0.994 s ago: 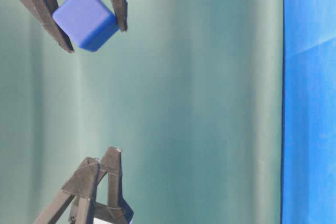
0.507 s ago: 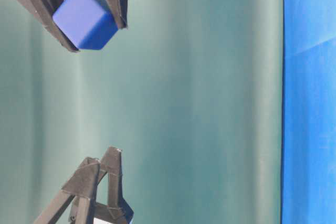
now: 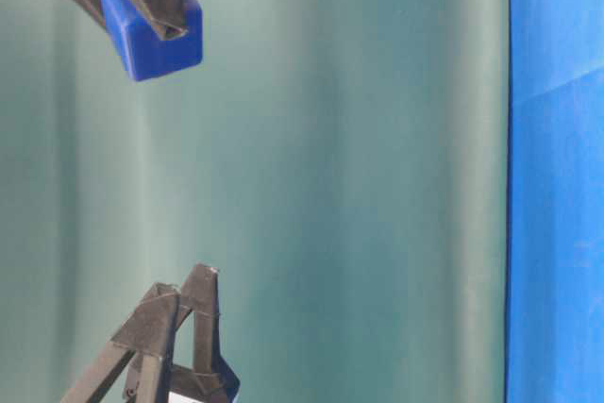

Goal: Handover the blue block to the right arm after grasping it with the left arm, then place it in the designated position.
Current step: 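Carry the cube with the right gripper toward the table center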

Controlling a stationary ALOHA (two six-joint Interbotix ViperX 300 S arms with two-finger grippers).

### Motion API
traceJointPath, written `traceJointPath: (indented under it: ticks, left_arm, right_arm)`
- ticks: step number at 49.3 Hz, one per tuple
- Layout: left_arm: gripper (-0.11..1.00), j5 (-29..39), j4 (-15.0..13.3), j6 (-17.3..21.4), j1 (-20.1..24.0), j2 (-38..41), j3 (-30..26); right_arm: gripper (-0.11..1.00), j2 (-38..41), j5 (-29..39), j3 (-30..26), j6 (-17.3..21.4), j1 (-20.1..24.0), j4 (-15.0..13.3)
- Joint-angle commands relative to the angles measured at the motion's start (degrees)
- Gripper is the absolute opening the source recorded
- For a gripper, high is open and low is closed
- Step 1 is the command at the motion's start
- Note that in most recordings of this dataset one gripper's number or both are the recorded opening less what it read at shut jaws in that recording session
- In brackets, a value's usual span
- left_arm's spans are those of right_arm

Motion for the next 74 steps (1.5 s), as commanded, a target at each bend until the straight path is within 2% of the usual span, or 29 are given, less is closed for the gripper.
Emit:
traceJointPath:
  ticks: [1,7,74]
  left_arm:
    - [0.93,-0.5,0.0,0.1,-0.1,-0.7,-0.8]
    - [0.93,-0.5,-0.1,0.1,-0.1,-0.7,-0.9]
    - [0.93,-0.5,0.0,0.1,-0.1,-0.6,-1.0]
  right_arm:
    - [0.51,-0.6,0.0,-0.9,3.2,0.1,0.2]
    - [0.51,-0.9,0.0,-0.9,5.3,0.1,0.3]
    - [0.51,-1.0,1.8,-0.9,5.8,0.1,0.5]
